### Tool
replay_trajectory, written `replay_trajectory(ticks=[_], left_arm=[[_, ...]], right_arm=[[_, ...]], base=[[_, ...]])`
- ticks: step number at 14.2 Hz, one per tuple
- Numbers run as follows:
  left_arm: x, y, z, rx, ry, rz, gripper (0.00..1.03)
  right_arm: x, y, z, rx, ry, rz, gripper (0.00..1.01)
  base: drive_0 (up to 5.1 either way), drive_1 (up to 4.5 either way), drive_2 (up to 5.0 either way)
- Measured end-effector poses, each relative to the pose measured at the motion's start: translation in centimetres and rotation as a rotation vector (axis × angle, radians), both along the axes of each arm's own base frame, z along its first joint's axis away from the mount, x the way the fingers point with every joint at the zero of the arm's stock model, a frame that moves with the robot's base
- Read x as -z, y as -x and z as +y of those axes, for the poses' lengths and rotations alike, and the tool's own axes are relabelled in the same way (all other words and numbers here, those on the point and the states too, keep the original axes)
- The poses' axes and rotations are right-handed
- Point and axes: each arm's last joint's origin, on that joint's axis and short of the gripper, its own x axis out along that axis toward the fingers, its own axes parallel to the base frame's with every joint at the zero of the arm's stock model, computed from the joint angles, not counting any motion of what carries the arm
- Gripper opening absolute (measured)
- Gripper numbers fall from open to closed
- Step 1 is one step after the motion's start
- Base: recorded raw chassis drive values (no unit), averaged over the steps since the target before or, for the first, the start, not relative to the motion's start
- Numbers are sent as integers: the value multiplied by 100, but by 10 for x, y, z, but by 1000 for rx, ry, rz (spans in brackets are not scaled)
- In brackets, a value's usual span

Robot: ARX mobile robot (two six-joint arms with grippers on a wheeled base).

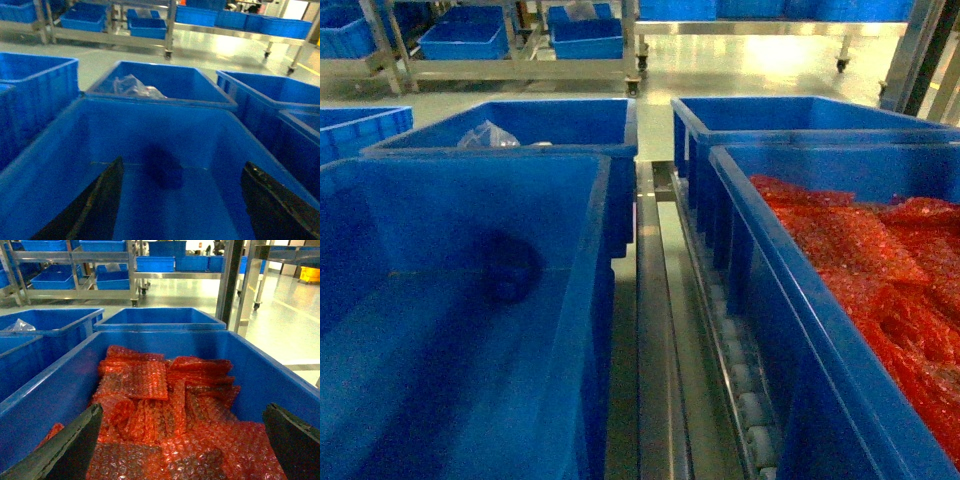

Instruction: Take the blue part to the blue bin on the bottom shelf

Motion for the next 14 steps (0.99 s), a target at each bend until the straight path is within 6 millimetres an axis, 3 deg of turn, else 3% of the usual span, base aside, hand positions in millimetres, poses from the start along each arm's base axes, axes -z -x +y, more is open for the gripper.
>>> replay_trajectory(ticks=[4, 6, 10, 14], left_arm=[[10, 19, 21, -8, -100, -23, 19], [13, 25, 27, -10, -100, -29, 2], [23, 35, 43, -32, -98, -41, 2], [22, 44, 41, -4, -98, -47, 2]], right_arm=[[0, 0, 0, 0, 0, 0, 98], [0, 0, 0, 0, 0, 0, 98], [0, 0, 0, 0, 0, 0, 98], [0, 0, 0, 0, 0, 0, 98]], base=[[0, 0, 0], [0, 0, 0], [0, 0, 0], [0, 0, 0]])
